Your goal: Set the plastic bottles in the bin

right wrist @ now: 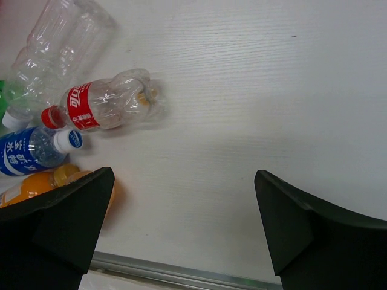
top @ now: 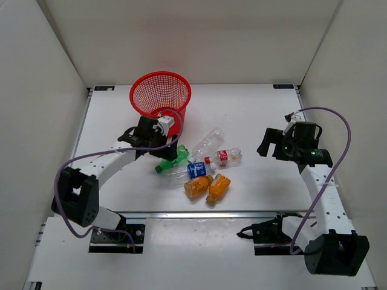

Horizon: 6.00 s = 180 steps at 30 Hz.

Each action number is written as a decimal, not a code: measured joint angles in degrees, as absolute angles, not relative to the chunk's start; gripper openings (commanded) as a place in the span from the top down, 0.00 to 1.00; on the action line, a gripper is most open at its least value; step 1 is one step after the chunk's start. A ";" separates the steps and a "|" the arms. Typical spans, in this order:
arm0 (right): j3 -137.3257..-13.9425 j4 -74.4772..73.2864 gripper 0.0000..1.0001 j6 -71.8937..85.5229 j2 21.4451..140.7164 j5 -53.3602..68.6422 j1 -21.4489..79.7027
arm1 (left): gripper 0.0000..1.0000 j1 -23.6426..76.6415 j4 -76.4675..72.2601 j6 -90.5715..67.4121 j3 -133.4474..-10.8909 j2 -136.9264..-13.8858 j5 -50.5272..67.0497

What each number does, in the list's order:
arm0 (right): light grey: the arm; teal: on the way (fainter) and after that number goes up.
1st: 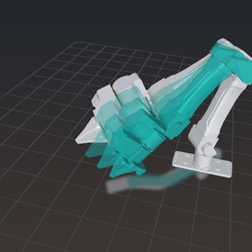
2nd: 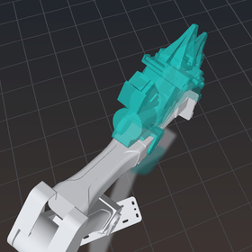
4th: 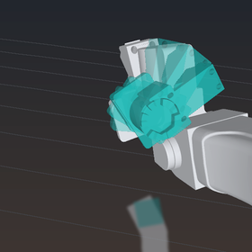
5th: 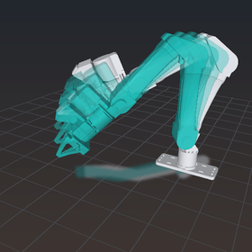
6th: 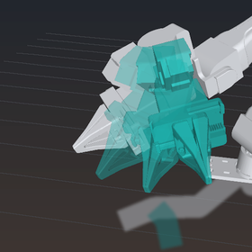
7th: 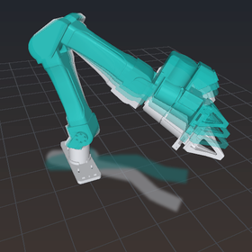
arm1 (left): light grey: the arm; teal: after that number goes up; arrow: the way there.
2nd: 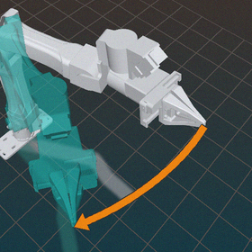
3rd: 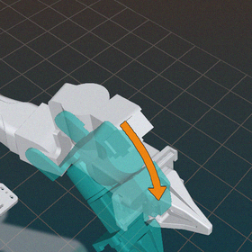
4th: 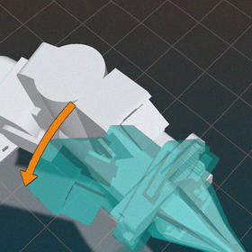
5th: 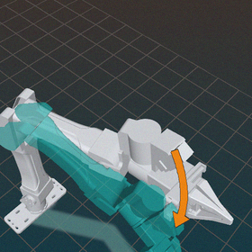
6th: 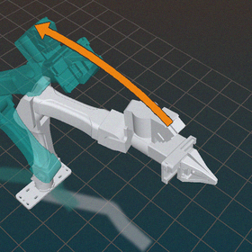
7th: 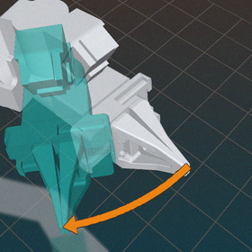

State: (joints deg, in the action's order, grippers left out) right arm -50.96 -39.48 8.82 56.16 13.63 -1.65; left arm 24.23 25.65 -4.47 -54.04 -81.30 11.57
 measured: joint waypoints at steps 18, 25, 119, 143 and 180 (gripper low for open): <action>-48.49 -38.96 0.01 8.97 54.59 13.87 -5.45 | 0.49 27.68 12.75 -5.32 -47.68 -90.02 11.16; -47.64 -38.15 0.01 8.95 54.72 13.89 -4.84 | 0.68 28.86 18.74 -8.01 -45.93 -76.73 4.95; -138.78 13.61 0.37 13.34 136.25 3.57 33.85 | 0.01 19.59 29.98 -27.97 -39.03 -45.58 -2.02; -90.67 -9.43 0.01 15.35 85.97 23.79 21.28 | 0.01 31.68 25.08 -3.73 -51.07 -74.94 20.25; -40.12 -18.50 0.06 23.64 48.66 30.44 0.60 | 0.38 37.15 17.93 3.92 -48.88 -83.05 9.15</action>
